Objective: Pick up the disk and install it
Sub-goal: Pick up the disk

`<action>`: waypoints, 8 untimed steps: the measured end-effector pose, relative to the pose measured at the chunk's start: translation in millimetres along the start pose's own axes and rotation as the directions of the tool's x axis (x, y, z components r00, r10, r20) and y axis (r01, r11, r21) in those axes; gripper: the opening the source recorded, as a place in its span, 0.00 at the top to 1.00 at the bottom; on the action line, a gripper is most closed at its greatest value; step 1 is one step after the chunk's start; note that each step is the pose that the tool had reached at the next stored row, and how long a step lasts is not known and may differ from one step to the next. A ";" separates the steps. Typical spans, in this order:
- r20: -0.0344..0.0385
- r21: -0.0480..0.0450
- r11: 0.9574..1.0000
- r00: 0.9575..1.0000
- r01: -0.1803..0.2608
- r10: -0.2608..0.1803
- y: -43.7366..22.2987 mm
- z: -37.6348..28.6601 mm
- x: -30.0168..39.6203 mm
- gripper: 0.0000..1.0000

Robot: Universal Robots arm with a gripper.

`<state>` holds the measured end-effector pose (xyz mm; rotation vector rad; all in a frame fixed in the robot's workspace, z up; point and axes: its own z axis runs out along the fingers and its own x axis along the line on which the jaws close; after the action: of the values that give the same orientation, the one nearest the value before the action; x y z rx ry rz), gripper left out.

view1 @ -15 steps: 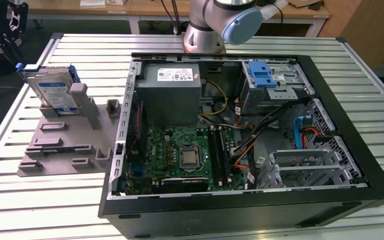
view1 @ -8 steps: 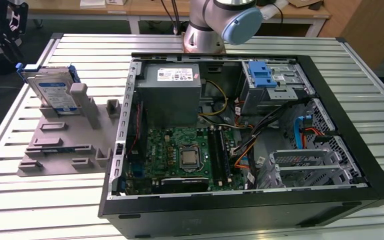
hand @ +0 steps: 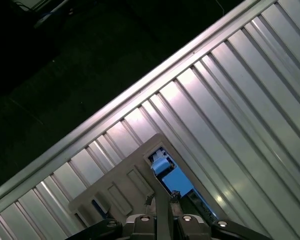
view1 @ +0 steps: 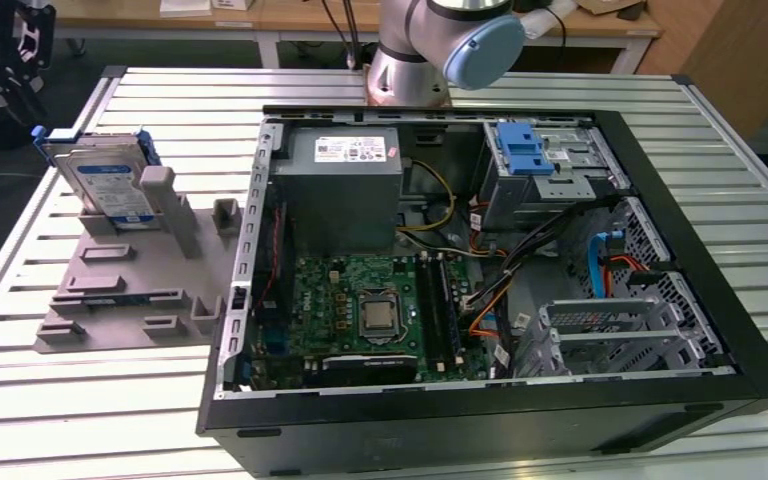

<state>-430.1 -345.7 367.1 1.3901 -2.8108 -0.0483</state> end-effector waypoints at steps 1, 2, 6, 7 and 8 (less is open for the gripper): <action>-0.001 0.000 1.000 1.000 0.016 -0.016 0.0 0.0 0.0 0.76; -0.001 0.000 0.999 0.999 0.034 -0.034 0.0 0.1 0.0 0.76; -0.003 -0.001 0.996 0.996 0.094 -0.094 0.0 0.2 0.0 0.76; -0.003 -0.001 0.994 0.994 0.108 -0.108 0.0 0.3 0.0 0.76; -0.004 -0.001 0.992 0.992 0.123 -0.123 0.0 0.3 0.0 0.76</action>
<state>-430.2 -345.7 366.8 1.5597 -2.7181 -0.0477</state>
